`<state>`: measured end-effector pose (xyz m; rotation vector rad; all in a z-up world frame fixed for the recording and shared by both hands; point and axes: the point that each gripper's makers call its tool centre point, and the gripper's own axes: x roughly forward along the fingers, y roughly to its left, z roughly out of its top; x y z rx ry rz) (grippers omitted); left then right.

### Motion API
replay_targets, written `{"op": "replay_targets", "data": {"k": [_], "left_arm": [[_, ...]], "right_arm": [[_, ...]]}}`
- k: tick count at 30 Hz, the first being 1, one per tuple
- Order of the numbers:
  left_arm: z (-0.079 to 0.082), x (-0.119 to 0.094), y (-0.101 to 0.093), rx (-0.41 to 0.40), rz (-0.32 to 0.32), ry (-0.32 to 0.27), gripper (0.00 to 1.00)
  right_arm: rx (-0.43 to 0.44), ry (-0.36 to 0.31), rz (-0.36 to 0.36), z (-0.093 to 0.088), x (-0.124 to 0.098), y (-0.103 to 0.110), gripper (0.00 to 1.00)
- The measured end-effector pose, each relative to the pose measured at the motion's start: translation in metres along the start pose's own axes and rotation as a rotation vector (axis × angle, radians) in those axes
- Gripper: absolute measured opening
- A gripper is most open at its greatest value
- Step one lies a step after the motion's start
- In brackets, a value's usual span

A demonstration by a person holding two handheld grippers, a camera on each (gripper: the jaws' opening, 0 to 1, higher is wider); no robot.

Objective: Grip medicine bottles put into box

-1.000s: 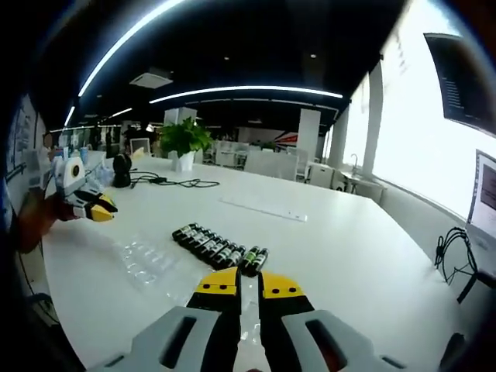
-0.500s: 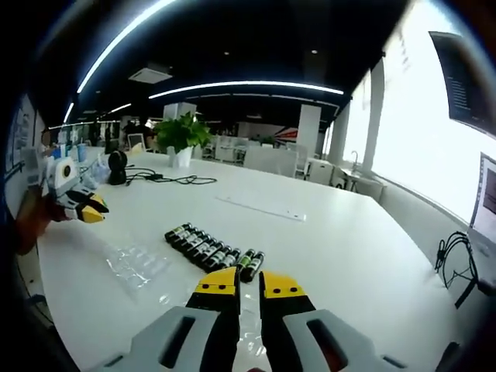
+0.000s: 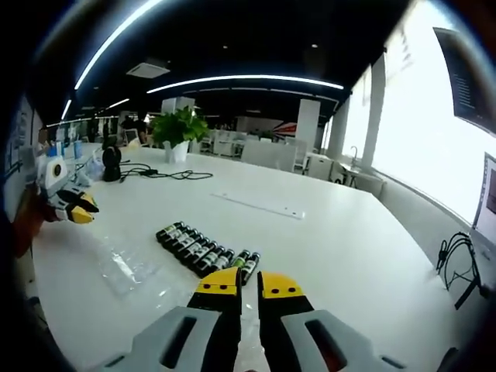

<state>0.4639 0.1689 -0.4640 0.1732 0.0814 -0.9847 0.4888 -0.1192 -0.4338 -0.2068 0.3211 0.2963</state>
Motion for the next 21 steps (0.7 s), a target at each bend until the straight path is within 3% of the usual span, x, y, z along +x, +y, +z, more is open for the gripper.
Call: {"op": "replay_targets", "data": {"k": [10, 21], "left_arm": [[0.0, 0.0, 0.002, -0.007, 0.007, -0.001, 0.07], [0.0, 0.001, -0.001, -0.006, -0.003, -0.003, 0.08]], "right_arm": [[0.019, 0.003, -0.007, 0.007, 0.015, -0.005, 0.03], [0.006, 0.092, 0.011, -0.006, 0.048, 0.001, 0.04]]}}
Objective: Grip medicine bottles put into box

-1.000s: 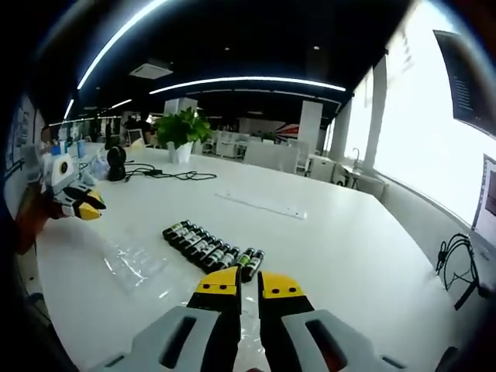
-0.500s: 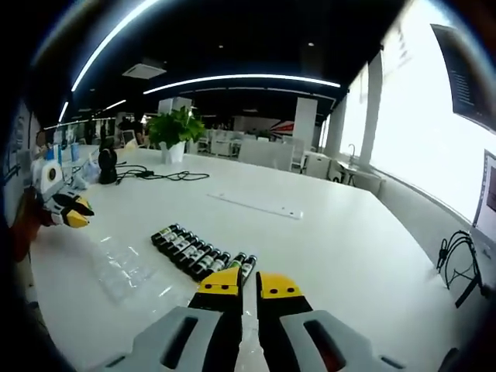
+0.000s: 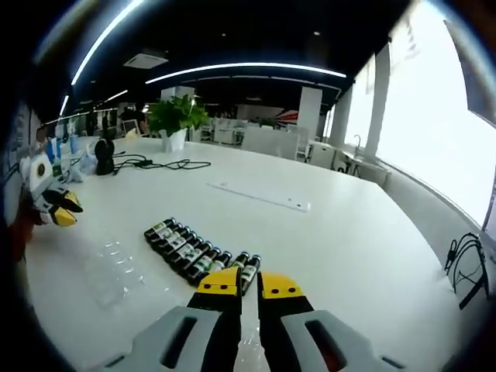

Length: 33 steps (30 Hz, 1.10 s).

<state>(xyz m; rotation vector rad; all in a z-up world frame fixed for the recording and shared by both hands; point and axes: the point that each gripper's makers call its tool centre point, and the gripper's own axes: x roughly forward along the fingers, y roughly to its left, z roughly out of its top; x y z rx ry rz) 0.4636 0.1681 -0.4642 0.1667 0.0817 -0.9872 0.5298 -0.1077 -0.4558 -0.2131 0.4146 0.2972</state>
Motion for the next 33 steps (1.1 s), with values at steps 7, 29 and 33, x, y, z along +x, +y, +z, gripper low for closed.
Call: {"op": "replay_targets", "data": {"k": [7, 29, 33], "left_arm": [[0.0, 0.0, 0.0, 0.002, 0.0, -0.001, 0.08], [-0.001, 0.0, 0.002, 0.01, 0.007, 0.007, 0.08], [-0.003, 0.0, 0.003, 0.013, 0.009, 0.014, 0.08]], "right_arm": [[0.02, 0.042, 0.002, -0.007, 0.019, -0.001, 0.05], [0.081, 0.15, -0.044, -0.032, 0.068, -0.005, 0.08], [0.061, 0.156, -0.062, -0.033, 0.071, -0.006, 0.08]]}}
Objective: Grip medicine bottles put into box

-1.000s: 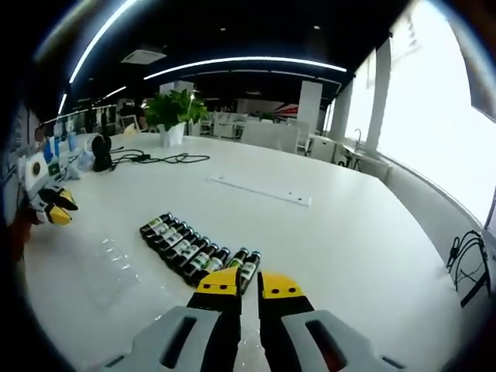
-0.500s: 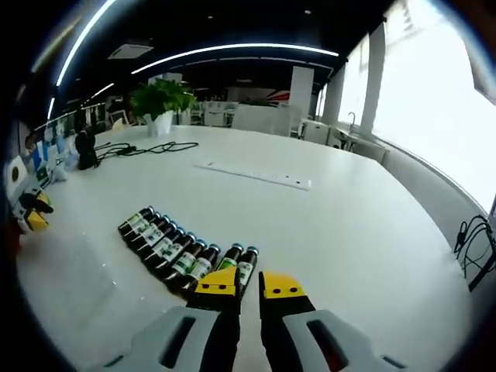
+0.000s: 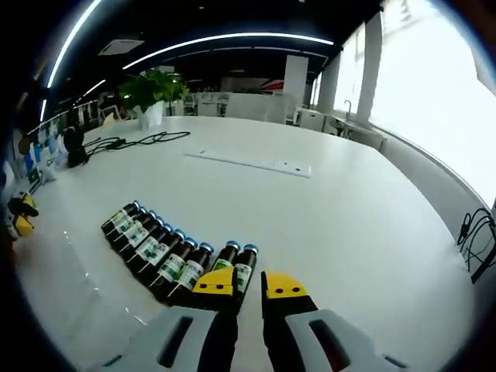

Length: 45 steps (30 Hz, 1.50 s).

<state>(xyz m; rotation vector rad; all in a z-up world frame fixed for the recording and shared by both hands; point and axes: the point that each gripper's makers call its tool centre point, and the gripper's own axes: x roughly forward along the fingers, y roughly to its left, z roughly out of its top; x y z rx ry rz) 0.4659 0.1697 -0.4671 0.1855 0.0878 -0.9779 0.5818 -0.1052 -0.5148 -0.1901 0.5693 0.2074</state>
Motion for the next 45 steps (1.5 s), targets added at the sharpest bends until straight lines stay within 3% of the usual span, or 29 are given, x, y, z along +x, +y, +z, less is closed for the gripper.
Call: {"op": "replay_targets", "data": {"k": [15, 25, 35, 45], "left_arm": [[0.0, 0.0, 0.0, 0.004, 0.001, 0.005, 0.09], [-0.002, 0.0, -0.002, 0.006, -0.003, 0.012, 0.09], [-0.001, -0.001, -0.001, 0.009, -0.003, 0.009, 0.09], [-0.003, 0.0, -0.001, 0.024, -0.002, 0.02, 0.09]], "right_arm": [[0.04, 0.071, -0.031, -0.015, 0.007, -0.005, 0.08], [0.068, 0.073, -0.048, -0.016, 0.007, -0.006, 0.08], [0.082, -0.003, -0.066, 0.001, -0.013, -0.008, 0.08], [0.107, -0.057, -0.065, 0.003, -0.036, -0.004, 0.07]]}}
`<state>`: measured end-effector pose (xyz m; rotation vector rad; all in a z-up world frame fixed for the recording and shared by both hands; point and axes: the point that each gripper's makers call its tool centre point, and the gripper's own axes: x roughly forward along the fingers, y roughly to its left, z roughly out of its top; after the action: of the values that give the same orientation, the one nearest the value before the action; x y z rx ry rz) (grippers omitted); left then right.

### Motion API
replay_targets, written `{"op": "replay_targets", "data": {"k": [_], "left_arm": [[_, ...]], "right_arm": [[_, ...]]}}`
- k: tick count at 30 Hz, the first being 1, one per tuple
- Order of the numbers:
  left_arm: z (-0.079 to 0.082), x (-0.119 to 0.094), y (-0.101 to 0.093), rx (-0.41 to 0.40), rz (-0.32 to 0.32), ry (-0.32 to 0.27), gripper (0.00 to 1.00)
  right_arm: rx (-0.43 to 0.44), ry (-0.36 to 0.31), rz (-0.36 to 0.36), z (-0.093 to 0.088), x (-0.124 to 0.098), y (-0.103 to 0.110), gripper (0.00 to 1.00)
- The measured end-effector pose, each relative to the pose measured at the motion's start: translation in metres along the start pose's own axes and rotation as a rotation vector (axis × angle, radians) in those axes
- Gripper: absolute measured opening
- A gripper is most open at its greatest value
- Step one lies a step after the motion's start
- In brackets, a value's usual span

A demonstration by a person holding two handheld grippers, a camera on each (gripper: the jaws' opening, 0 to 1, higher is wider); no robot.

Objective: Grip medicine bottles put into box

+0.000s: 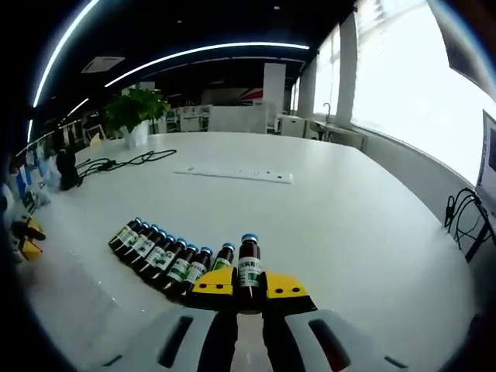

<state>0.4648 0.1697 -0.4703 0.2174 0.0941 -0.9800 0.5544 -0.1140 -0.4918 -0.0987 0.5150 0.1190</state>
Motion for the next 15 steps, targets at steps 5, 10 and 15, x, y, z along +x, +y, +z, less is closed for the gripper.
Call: {"op": "replay_targets", "data": {"k": [5, 10, 15], "left_arm": [[0.001, -0.001, 0.002, -0.005, 0.006, -0.006, 0.09], [0.0, 0.0, 0.002, -0.006, 0.005, -0.001, 0.09], [0.0, -0.001, 0.002, -0.004, 0.006, -0.001, 0.09]], "right_arm": [[-0.003, -0.019, -0.005, 0.002, -0.01, -0.001, 0.07], [-0.01, -0.045, -0.014, 0.002, -0.024, -0.003, 0.07], [-0.006, -0.065, -0.025, -0.004, -0.04, -0.005, 0.07]]}}
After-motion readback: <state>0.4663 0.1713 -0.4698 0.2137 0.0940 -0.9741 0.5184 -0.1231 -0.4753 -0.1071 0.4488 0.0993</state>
